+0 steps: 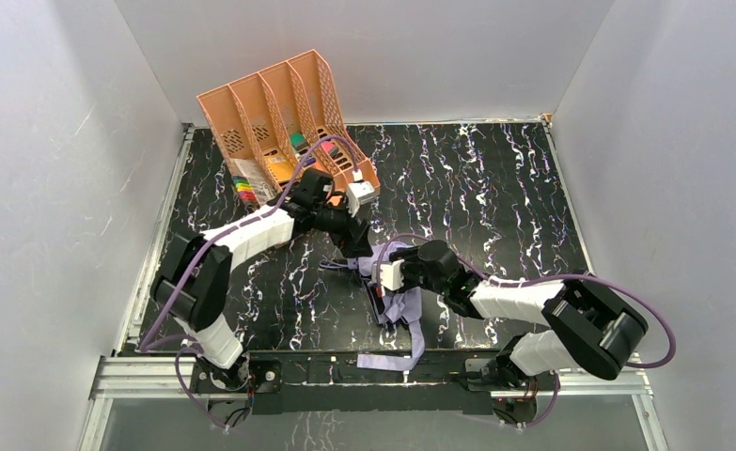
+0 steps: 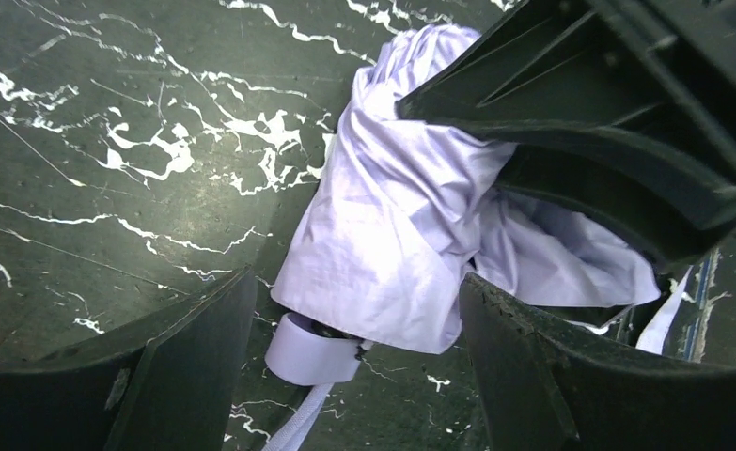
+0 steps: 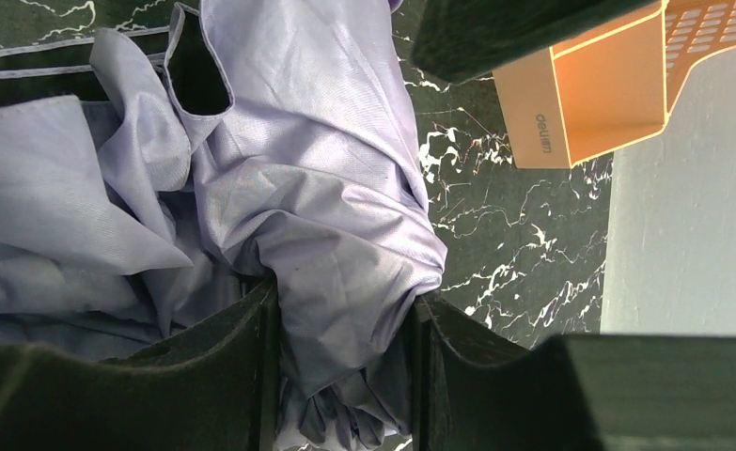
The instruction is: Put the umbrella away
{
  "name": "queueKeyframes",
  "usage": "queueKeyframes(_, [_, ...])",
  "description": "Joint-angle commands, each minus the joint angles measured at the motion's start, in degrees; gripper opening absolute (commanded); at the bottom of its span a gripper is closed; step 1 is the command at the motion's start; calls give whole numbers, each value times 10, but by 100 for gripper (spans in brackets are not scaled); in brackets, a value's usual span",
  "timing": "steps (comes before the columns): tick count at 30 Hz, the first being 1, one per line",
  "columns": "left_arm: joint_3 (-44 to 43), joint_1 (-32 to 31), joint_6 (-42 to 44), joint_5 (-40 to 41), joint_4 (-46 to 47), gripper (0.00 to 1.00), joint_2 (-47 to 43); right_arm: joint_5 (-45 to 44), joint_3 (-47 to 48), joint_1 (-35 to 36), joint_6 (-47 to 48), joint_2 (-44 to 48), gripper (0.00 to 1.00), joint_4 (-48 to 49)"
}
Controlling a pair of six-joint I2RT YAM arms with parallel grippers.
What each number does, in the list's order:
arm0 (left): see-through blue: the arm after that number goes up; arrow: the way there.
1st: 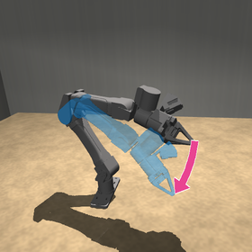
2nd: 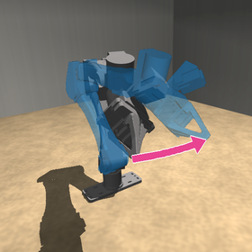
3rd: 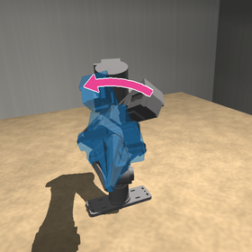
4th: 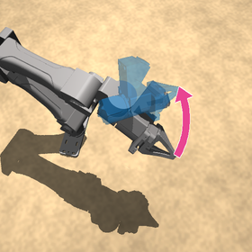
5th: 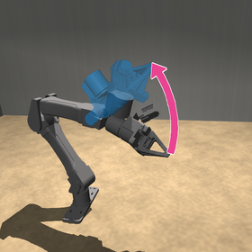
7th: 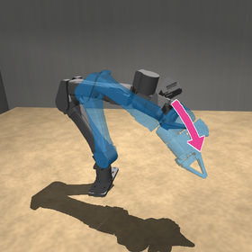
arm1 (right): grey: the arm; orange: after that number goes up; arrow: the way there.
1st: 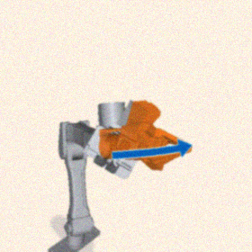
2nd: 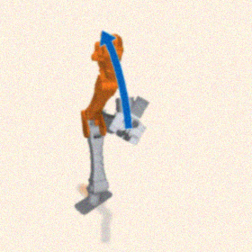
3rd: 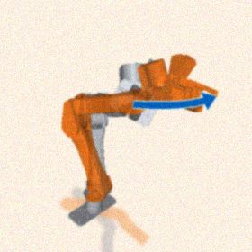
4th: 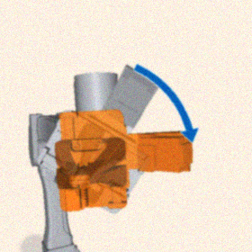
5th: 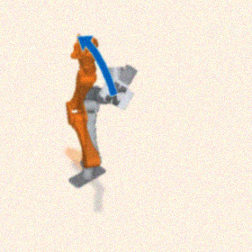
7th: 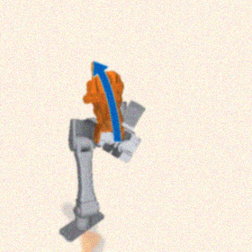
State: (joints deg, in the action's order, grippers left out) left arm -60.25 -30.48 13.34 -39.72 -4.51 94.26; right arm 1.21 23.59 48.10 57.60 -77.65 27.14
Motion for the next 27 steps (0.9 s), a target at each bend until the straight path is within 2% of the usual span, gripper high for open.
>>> queueKeyframes(1, [-46, 3, 56, -29, -74, 77, 46, -16, -25, -2, 22, 8, 15, -46])
queueKeyframes(12, [-65, -23, 79, -44, -92, 75, 107, -16, -19, -2, 22, 13, 15, -60])
queueKeyframes(22, [-65, -46, 79, -17, -72, 64, 146, 14, -9, -2, 1, 9, 16, -64])
queueKeyframes(24, [-61, -52, 83, 3, -69, 58, 149, 18, -6, -2, -7, 11, 16, -66])
queueKeyframes(27, [-47, -61, 81, 30, -49, 39, 149, 30, 5, -2, -24, 13, 17, -73])
